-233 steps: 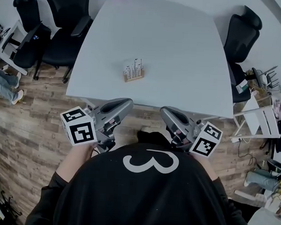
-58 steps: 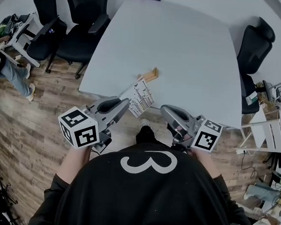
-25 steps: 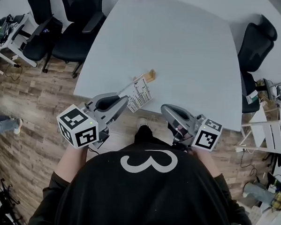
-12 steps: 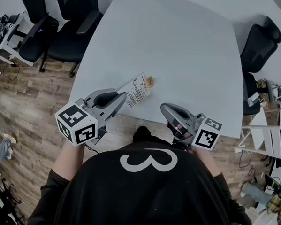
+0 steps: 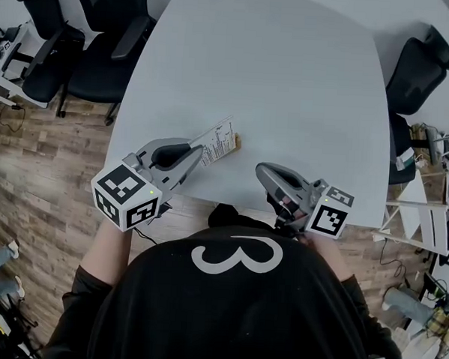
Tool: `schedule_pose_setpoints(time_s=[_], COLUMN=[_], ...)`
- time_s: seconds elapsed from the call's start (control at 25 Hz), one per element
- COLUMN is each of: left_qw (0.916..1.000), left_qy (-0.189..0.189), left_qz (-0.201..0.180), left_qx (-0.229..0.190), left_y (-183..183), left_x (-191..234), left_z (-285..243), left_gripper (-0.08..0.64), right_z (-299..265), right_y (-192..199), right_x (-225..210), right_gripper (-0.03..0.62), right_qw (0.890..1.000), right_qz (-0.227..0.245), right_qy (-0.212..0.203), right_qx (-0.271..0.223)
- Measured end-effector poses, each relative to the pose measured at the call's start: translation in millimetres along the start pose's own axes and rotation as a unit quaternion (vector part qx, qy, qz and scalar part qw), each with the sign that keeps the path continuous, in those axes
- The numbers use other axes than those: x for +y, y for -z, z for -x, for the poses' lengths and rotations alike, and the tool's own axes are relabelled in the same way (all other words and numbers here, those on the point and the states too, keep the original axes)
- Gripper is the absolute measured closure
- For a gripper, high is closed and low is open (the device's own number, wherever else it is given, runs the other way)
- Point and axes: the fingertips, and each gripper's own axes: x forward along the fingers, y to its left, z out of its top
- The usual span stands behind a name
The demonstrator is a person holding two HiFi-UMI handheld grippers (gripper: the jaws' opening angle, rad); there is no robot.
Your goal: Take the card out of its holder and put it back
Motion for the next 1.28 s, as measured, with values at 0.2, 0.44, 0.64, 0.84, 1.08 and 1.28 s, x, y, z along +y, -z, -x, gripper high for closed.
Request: schedule_pose_setpoints(time_s=[0.2,0.44,0.64,0.84,1.08,1.28], left_qw=[0.9995,0.9995,0.9995,0.9991,0.9989,0.9984], left_qy=[0.004,0.006,0.009,0.015,0.024,0.030], left_qz=[-0.029,-0.027,-0.026,-0.036,-0.036,-0.045], left_qx=[0.015,0.017,0.019,0.020,0.019,0.015], left_y=[-1,2,6,12,17,19], left_x=[9,21,25,25,25,27], left_z=[-15,-23,-31,-35,-34,-34], left_gripper=[0.535,0.535,0.535,0.535,0.535,0.535], right_z=[-6,-7,-4,-6,-5,-8], right_y=[-8,-10,-12,-11,-10,-8], right_x=[-11,-20,-28,-30,-32,-31], right_gripper=[0.583,0.583,0.583,0.583,0.583,0.583], right_qw=[1.000,1.000,1.000,1.000,1.000,1.000], right_qz=[-0.004,-0.009,-0.013,-0.013,-0.015,-0.016], right_qy=[0.004,0.010,0.015,0.014,0.016,0.019], right_qx=[0.002,0.004,0.006,0.009,0.009,0.011])
